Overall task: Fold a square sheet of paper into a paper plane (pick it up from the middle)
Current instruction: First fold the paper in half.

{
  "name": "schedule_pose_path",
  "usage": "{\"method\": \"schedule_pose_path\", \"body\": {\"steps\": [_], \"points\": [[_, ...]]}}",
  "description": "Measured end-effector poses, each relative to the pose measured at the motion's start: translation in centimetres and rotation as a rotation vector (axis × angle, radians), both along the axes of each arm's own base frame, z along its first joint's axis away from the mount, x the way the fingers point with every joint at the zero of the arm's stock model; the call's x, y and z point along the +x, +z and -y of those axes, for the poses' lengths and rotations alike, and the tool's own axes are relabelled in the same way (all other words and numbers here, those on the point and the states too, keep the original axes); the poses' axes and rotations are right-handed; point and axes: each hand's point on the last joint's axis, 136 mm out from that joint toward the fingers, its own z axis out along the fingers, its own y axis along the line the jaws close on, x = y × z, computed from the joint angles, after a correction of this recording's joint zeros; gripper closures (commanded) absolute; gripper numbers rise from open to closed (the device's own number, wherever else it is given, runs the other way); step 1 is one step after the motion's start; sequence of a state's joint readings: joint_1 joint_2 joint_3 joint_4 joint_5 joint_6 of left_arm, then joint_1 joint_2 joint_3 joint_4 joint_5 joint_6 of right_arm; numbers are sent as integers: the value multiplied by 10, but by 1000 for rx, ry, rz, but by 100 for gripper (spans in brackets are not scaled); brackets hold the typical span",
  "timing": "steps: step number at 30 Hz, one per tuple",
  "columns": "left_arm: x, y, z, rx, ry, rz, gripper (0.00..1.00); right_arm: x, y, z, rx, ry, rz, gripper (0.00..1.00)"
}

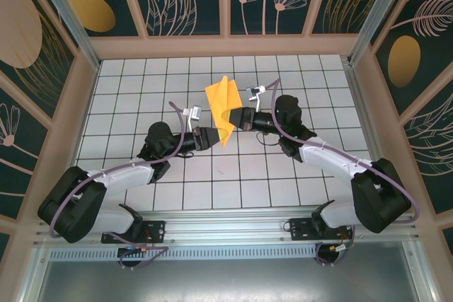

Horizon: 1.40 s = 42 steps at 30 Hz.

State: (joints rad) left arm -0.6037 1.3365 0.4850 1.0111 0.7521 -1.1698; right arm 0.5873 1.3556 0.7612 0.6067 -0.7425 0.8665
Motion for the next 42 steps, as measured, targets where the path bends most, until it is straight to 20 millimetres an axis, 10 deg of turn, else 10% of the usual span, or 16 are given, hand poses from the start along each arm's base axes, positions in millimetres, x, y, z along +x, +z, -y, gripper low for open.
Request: {"method": "schedule_pose_path", "body": {"steps": [4,16,28,37,39,42], "points": [[-1,4,0,-13,-4,13,62,1,1,1,3,-3,-2,97],[-8,6,0,-32,-36,33,60,3,9,1,27,-7,4,97],[-10,3,0,-33,-51,22,100,4,19,0,46,-7,23,97],[-11,2,-1,-36,-49,22,100,4,18,0,45,-7,23,97],[-11,1,-1,-33,-47,25,62,4,18,0,43,-8,20,97],[-9,-2,-2,-7,-25,27,34,7,13,1,24,-23,8,98]]}}
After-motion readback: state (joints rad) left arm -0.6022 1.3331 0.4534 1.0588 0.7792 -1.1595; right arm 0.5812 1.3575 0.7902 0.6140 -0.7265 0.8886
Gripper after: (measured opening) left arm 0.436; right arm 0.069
